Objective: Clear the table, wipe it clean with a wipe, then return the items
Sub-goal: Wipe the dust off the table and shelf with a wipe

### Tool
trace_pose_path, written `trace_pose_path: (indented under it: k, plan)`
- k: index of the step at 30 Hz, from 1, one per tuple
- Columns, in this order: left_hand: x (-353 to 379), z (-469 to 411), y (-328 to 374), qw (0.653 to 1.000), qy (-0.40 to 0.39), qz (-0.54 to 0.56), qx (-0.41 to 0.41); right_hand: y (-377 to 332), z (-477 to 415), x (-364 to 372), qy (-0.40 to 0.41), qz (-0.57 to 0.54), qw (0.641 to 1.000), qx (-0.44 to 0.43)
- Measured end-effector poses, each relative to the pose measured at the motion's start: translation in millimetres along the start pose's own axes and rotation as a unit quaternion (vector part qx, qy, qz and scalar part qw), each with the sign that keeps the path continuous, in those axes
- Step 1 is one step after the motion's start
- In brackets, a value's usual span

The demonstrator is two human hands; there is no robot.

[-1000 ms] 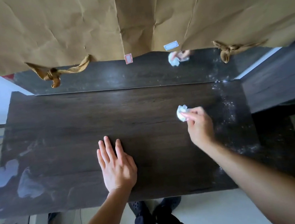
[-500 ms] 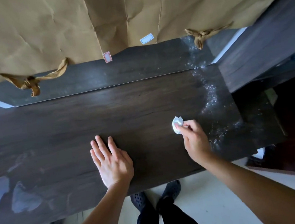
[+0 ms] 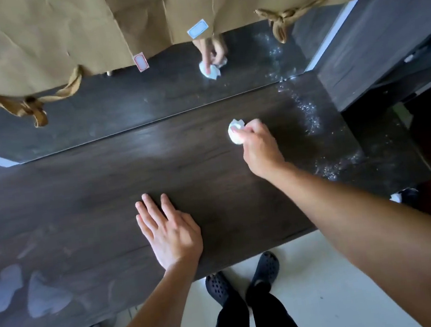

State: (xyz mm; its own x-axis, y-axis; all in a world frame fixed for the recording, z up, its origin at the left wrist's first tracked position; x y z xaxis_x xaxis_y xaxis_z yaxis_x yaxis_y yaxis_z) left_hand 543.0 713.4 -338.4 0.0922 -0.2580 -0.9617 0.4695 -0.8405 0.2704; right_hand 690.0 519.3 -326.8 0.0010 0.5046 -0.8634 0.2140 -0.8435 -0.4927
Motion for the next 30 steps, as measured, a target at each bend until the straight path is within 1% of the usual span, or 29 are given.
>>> trace_pose_path:
  k: [2,3,5,7,8,10,12,13,16,18,20,21,22,23,24,26,27,28,29,30]
  plan:
    - [3,-1,-2,1.000,0.000,-0.004,-0.001,0,-34,5,0.013,0.017,0.997,0.079]
    - [4,0,-4,1.000,-0.002,-0.006,0.002,-9,-36,13,0.011,0.019,0.997,0.075]
    - [5,0,-7,1.000,-0.003,-0.008,0.005,-36,-11,28,-0.004,0.002,1.000,-0.002]
    - [5,-1,-8,1.000,-0.006,-0.001,0.006,-54,44,36,-0.015,-0.021,0.997,-0.069]
    - [4,-1,-8,1.000,-0.007,0.001,0.009,-57,72,33,-0.016,-0.036,0.996,-0.083]
    - [3,-2,-9,1.000,-0.013,0.009,0.008,-53,122,20,-0.032,-0.039,0.995,-0.081]
    - [1,1,-11,1.000,-0.026,0.007,0.011,-32,161,3,-0.049,-0.026,0.997,-0.046]
    - [-2,3,-11,0.999,-0.033,0.003,0.020,-16,176,-7,-0.043,-0.025,0.998,-0.030]
    - [-10,12,-2,0.996,-0.078,-0.008,0.051,44,202,-50,0.011,-0.007,0.998,0.058]
    - [-14,24,12,0.991,-0.097,-0.006,0.090,80,199,-79,0.068,0.005,0.987,0.144]
    - [-15,36,33,0.986,-0.105,0.003,0.127,100,184,-94,0.104,0.010,0.963,0.247]
    - [-13,41,44,0.984,-0.106,0.011,0.142,100,178,-95,0.113,0.018,0.954,0.278]
    - [-10,45,55,0.983,-0.104,0.022,0.150,92,174,-90,0.118,0.031,0.952,0.279]
    - [-6,47,65,0.982,-0.105,0.032,0.153,79,173,-82,0.118,0.040,0.959,0.256]
    - [-2,48,74,0.982,-0.109,0.038,0.149,63,177,-71,0.110,0.039,0.971,0.210]
    - [7,48,89,0.984,-0.110,0.044,0.134,35,196,-52,0.057,0.008,0.994,0.094]
    - [10,47,95,0.986,-0.102,0.046,0.122,31,207,-51,0.025,-0.013,0.998,0.050]
    - [13,47,99,0.989,-0.092,0.048,0.109,38,213,-56,0.005,-0.031,0.999,0.028]
    - [16,47,104,0.991,-0.084,0.054,0.094,53,213,-66,0.002,-0.038,0.999,0.027]
    - [19,47,108,0.992,-0.076,0.061,0.081,73,209,-77,0.012,-0.034,0.998,0.048]
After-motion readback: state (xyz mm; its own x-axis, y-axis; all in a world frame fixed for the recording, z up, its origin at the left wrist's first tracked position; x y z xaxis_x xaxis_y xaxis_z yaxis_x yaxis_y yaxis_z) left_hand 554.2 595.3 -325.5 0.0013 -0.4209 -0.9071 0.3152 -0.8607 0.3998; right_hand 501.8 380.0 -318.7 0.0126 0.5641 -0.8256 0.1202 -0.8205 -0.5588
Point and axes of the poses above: each hand's wrist, its own z-axis away from the middle knuckle, its own x-axis out of the palm, y = z × x, the point moved 1 cm from there along -z, towards the middle knuckle, and after that the axes turned 4 degrees about -x, right-handed, at the moved point
